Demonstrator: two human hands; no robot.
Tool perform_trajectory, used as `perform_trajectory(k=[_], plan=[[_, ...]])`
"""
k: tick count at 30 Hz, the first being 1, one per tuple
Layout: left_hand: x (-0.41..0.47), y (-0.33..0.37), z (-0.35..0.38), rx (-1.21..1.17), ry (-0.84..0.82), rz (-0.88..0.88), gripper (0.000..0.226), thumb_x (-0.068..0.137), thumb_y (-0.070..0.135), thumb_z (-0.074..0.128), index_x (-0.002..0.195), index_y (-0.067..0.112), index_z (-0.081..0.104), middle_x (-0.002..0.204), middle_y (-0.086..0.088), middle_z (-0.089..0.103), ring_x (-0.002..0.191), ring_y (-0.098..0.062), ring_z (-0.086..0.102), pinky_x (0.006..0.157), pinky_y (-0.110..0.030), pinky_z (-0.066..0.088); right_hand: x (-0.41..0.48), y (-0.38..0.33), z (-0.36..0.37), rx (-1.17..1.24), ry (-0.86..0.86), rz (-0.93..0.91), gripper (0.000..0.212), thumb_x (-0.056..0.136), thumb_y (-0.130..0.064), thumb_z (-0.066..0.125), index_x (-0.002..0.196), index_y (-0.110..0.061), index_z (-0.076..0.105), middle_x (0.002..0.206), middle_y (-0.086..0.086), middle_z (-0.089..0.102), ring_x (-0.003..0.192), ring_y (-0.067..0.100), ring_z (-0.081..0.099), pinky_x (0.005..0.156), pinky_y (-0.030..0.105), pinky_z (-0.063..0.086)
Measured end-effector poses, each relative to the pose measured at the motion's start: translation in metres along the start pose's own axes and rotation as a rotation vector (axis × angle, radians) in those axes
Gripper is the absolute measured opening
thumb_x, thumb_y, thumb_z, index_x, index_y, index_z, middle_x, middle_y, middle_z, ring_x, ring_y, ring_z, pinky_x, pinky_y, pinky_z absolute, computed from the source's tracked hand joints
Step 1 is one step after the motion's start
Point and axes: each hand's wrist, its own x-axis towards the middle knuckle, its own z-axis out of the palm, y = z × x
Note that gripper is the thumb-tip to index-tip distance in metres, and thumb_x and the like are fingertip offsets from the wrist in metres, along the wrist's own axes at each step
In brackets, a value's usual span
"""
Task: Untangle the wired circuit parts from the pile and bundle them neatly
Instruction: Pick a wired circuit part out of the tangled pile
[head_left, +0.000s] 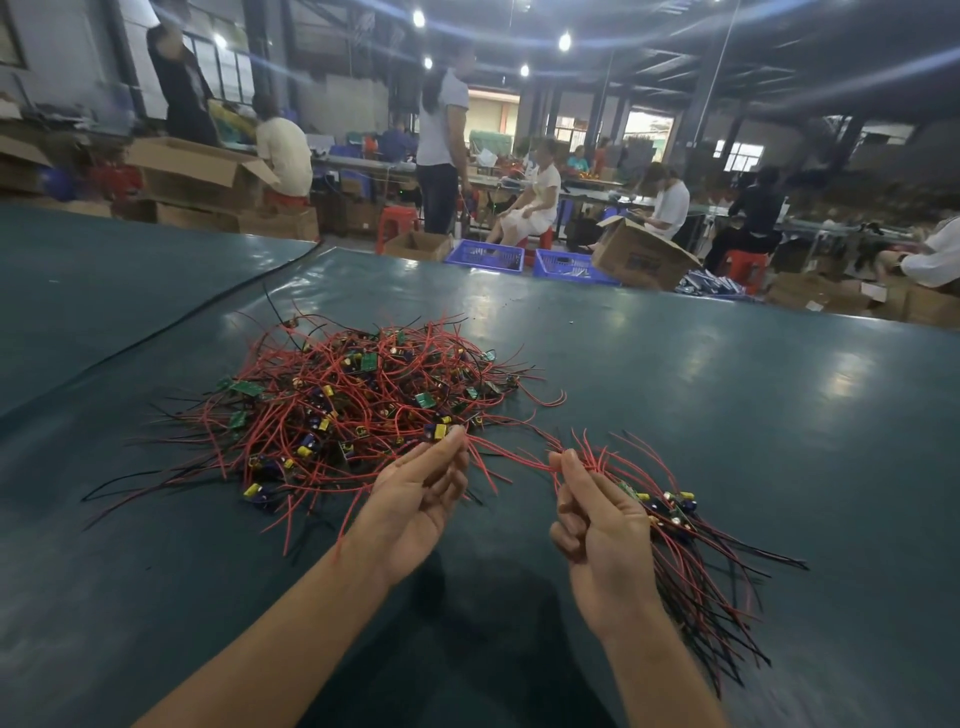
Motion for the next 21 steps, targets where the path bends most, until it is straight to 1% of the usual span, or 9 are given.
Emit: perform_trajectory(k=[3, 5, 9, 11, 13, 15, 17, 19, 21], plan=[[0.002, 0.000, -0.002, -0.038, 0.000, 0.031, 0.020, 0.070, 0.018, 0.071, 0.088, 0.009, 0.071, 0.078, -0.003, 0.070, 0.064, -0.009, 0.067, 0.054, -0.017, 0.054, -0.002, 0.004, 0.002, -0.112, -0.075, -0.041, 0.023, 0.064, -0.031, 0.078, 0.064, -0.008, 0.073, 0.049, 0.000, 0.049, 0.039, 0.006, 0.032, 0.039, 0.016, 0.028], [0.004, 0.001, -0.004, -0.046, -0.012, 0.048, 0.020, 0.075, 0.021, 0.067, 0.091, 0.010, 0.070, 0.087, -0.005, 0.074, 0.070, -0.011, 0.070, 0.058, -0.020, 0.057, -0.006, 0.006, 0.003, -0.242, -0.185, -0.068, 0.024, 0.064, -0.033, 0.079, 0.065, -0.009, 0.076, 0.048, 0.001, 0.052, 0.040, 0.006, 0.036, 0.042, 0.017, 0.030], [0.006, 0.003, -0.006, -0.044, -0.039, 0.067, 0.014, 0.074, 0.020, 0.067, 0.075, 0.011, 0.078, 0.079, -0.002, 0.074, 0.064, -0.008, 0.070, 0.055, -0.020, 0.057, -0.011, 0.004, 0.002, -0.451, -0.411, -0.040, 0.020, 0.067, -0.032, 0.088, 0.080, -0.019, 0.081, 0.060, 0.003, 0.065, 0.052, 0.005, 0.052, 0.048, 0.015, 0.037], [0.008, 0.004, -0.007, -0.007, -0.047, 0.076, 0.013, 0.072, 0.018, 0.069, 0.075, 0.011, 0.079, 0.075, -0.002, 0.073, 0.059, -0.006, 0.067, 0.053, -0.019, 0.055, -0.012, 0.002, -0.001, -0.443, -0.482, 0.032, 0.029, 0.063, -0.038, 0.082, 0.089, -0.024, 0.081, 0.070, 0.006, 0.065, 0.059, 0.009, 0.052, 0.049, 0.017, 0.038], [0.009, 0.004, -0.007, 0.027, -0.078, 0.050, 0.015, 0.071, 0.015, 0.070, 0.081, 0.008, 0.079, 0.073, -0.003, 0.071, 0.055, -0.006, 0.065, 0.051, -0.019, 0.055, -0.010, 0.001, -0.003, -0.330, -0.528, 0.087, 0.037, 0.064, -0.037, 0.079, 0.097, -0.021, 0.080, 0.071, 0.004, 0.060, 0.056, 0.008, 0.047, 0.048, 0.018, 0.037], [0.009, 0.002, -0.006, 0.092, -0.110, 0.006, 0.022, 0.071, 0.014, 0.070, 0.090, 0.004, 0.077, 0.071, -0.003, 0.070, 0.052, -0.006, 0.063, 0.049, -0.020, 0.054, -0.008, 0.001, -0.002, -0.276, -0.499, 0.097, 0.037, 0.071, -0.038, 0.080, 0.101, -0.017, 0.078, 0.069, -0.001, 0.056, 0.050, 0.006, 0.040, 0.045, 0.019, 0.035], [0.008, -0.001, -0.005, 0.191, -0.159, -0.031, 0.031, 0.072, 0.013, 0.069, 0.100, 0.001, 0.072, 0.069, -0.003, 0.068, 0.049, -0.006, 0.060, 0.048, -0.019, 0.053, -0.007, 0.003, 0.001, -0.302, -0.376, 0.080, 0.046, 0.072, -0.047, 0.080, 0.100, -0.011, 0.076, 0.064, -0.002, 0.050, 0.047, 0.006, 0.036, 0.042, 0.018, 0.031], [0.005, -0.003, -0.003, 0.322, -0.232, -0.062, 0.038, 0.071, 0.012, 0.071, 0.107, -0.001, 0.067, 0.069, -0.005, 0.067, 0.049, -0.007, 0.059, 0.049, -0.019, 0.052, -0.005, 0.006, 0.003, -0.348, -0.252, 0.066, 0.052, 0.067, -0.056, 0.070, 0.089, -0.010, 0.075, 0.057, -0.005, 0.043, 0.044, 0.006, 0.032, 0.042, 0.019, 0.027], [-0.001, -0.007, -0.001, 0.502, -0.312, -0.081, 0.044, 0.070, 0.014, 0.073, 0.110, 0.001, 0.063, 0.069, -0.008, 0.068, 0.049, -0.009, 0.059, 0.050, -0.019, 0.051, -0.006, 0.007, 0.004, -0.387, -0.207, 0.076, 0.043, 0.068, -0.059, 0.067, 0.069, -0.017, 0.073, 0.053, -0.005, 0.041, 0.042, 0.007, 0.030, 0.043, 0.020, 0.024]])
